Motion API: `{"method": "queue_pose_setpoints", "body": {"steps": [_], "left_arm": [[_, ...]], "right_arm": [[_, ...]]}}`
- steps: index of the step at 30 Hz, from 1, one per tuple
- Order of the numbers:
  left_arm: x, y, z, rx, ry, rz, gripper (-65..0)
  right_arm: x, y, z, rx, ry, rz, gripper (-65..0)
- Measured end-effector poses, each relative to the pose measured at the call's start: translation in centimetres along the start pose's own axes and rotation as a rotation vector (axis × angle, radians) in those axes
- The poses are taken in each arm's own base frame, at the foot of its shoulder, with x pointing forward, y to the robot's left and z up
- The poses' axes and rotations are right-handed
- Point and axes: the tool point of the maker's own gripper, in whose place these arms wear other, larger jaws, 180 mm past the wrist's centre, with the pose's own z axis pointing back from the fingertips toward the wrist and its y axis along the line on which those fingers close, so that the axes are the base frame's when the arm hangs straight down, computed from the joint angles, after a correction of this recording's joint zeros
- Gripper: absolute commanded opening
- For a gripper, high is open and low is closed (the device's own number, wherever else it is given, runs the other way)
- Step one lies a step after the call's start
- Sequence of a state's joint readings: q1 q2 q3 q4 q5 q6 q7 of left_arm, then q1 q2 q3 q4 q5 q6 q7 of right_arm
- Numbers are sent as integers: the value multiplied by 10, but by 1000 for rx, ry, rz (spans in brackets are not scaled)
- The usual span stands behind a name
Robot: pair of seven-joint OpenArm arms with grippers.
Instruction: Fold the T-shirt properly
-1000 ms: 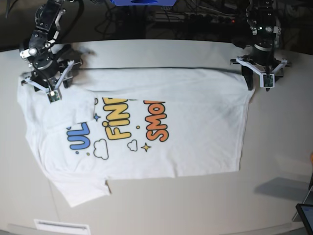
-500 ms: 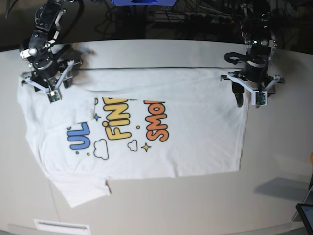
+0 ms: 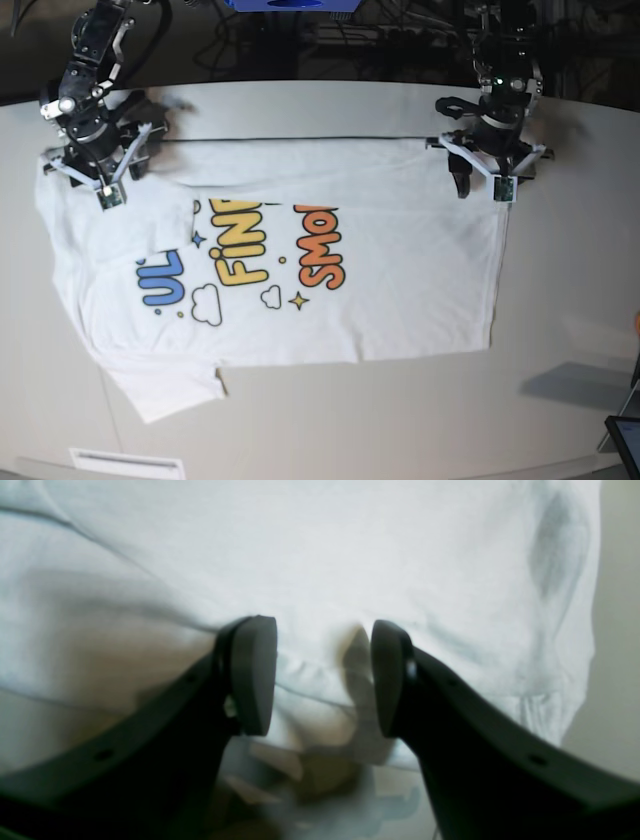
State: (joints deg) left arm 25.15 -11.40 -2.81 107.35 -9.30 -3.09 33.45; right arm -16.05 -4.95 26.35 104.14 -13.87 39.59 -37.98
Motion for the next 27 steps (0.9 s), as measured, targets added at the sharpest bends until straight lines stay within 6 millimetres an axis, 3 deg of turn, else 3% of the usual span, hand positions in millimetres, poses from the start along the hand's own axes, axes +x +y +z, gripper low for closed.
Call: {"method": "queue_pose_setpoints", "body": {"steps": [3, 10, 19, 27], "left_arm": [[-27, 2, -4, 3, 71, 4, -341], [-27, 4, -6, 6, 68, 2, -341], [-39, 4, 9, 0, 85, -13, -341], [-47, 34, 19, 75, 117, -10, -341]], "right_arm": [[0, 0, 0, 0, 1, 0, -351], [-6, 2, 3, 4, 3, -3, -351], [-11, 5, 5, 10, 1, -4, -351], [-15, 5, 9, 5, 6, 0, -351]]}}
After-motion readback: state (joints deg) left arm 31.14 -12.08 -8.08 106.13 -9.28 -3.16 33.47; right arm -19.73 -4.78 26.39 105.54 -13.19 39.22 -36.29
